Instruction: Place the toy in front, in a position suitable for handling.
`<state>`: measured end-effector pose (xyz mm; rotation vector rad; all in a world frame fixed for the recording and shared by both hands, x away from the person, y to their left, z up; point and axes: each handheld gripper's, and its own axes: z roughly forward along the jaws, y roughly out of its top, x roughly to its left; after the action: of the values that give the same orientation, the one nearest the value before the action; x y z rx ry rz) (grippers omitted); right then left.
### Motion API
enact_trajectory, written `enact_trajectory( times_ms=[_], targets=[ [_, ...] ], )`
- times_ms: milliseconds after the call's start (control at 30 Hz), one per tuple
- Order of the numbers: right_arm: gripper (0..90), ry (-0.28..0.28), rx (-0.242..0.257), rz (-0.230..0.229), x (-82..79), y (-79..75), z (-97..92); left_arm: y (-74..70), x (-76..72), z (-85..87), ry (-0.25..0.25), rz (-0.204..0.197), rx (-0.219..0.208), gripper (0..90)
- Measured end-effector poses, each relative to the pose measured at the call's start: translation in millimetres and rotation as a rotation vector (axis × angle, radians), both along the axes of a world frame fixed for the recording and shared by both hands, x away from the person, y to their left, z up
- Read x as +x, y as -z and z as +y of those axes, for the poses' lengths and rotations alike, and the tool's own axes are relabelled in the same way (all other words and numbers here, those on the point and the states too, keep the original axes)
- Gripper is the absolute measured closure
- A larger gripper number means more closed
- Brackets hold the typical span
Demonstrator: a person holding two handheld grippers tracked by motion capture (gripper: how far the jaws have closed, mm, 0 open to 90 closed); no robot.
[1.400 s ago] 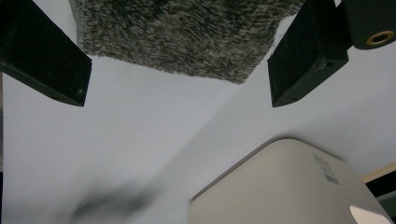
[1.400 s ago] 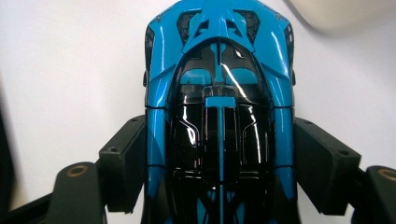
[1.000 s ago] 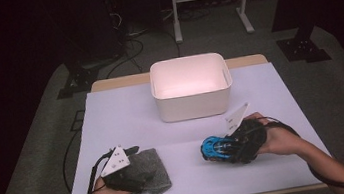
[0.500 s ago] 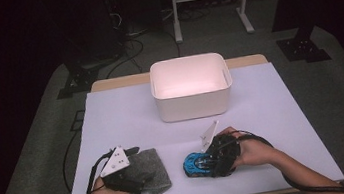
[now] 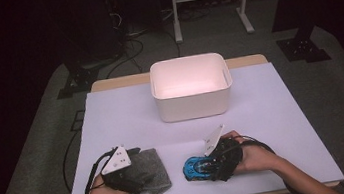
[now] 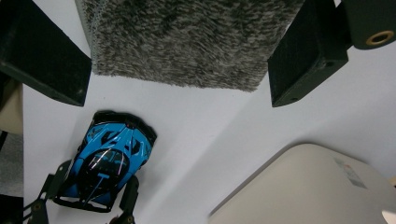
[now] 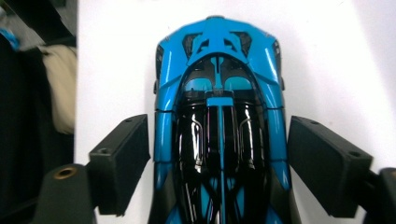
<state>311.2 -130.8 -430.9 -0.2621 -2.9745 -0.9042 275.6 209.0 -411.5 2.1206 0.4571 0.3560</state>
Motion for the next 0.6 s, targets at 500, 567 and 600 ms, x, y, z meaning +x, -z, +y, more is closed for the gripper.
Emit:
enact_trajectory(
  times_ms=[500, 567, 600],
  targets=[
    [17.4, 0.068, 0.053, -0.011, -6.1, -3.9, -33.0, 14.9, 7.3, 8.4, 0.035, 0.049, 0.136, 9.8],
    [17.4, 0.068, 0.049, -0.015, -6.6, -3.3, -34.2, 16.1, 8.4, 8.9, 0.037, 0.055, 0.156, 11.3],
    [17.4, 0.072, 0.047, -0.014, -7.5, -2.1, -36.6, 19.1, 10.6, 9.8, 0.039, 0.069, 0.192, 14.5]
  ],
)
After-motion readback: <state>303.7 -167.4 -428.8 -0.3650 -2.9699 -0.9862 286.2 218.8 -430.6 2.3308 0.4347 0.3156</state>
